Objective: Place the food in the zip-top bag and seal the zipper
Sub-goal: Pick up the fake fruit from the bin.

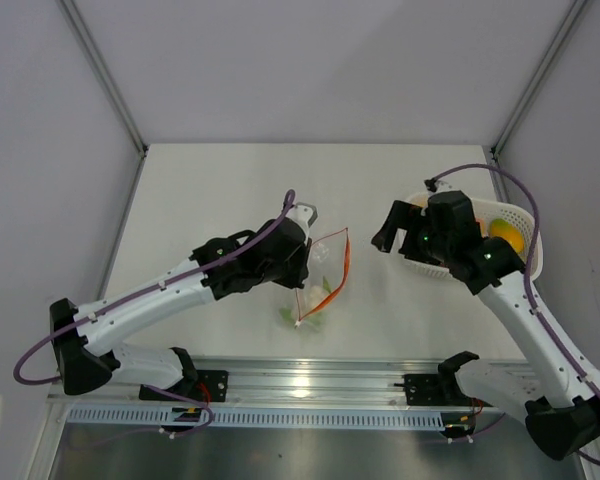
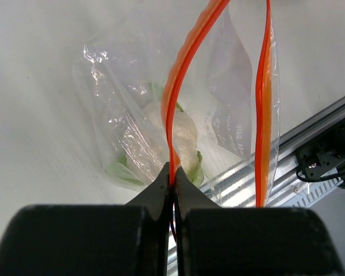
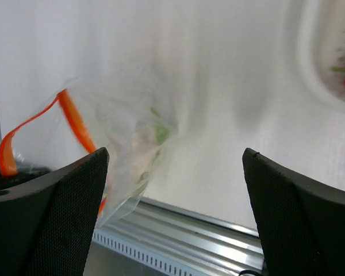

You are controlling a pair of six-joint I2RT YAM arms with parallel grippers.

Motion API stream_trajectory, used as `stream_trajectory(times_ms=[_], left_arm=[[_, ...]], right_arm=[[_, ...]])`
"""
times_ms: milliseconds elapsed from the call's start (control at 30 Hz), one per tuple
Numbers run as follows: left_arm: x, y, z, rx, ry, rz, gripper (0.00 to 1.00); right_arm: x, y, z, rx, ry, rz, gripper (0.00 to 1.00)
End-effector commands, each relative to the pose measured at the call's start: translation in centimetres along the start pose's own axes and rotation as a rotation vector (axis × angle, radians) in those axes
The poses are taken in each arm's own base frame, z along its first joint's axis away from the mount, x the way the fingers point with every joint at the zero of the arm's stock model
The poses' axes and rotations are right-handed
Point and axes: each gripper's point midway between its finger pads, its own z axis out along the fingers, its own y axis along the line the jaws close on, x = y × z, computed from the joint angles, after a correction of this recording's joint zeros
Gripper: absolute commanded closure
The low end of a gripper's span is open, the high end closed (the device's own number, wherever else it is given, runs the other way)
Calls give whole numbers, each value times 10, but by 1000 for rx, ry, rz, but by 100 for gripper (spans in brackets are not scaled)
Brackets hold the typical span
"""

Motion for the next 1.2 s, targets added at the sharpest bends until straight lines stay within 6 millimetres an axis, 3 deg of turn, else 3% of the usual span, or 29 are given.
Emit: stream_trajectory(times_ms=[0, 100, 233, 500, 800, 933, 1167], left_arm=[[-19, -5, -10, 34, -68, -39, 99], [-20, -6, -12, 50, -73, -34, 99], [-18, -15, -15, 112, -79, -35, 99], [-9, -26, -13, 196, -64, -31, 99], [-1, -27, -18, 243, -79, -15, 100], [-3, -23, -20, 231, -95, 4, 99], [3, -17, -26, 239, -83, 3, 99]], right_arm=[[-33, -37, -22, 123, -120, 30, 1], [-45, -79, -27, 259, -146, 105, 1], [-46, -125, -16, 405, -122, 159, 1], [-31, -189, 22, 567, -23, 224, 1], [-18, -217, 71, 615, 84, 243, 2], [-3, -233, 94, 654, 154, 260, 4], [14, -250, 114, 689, 190, 271, 5]])
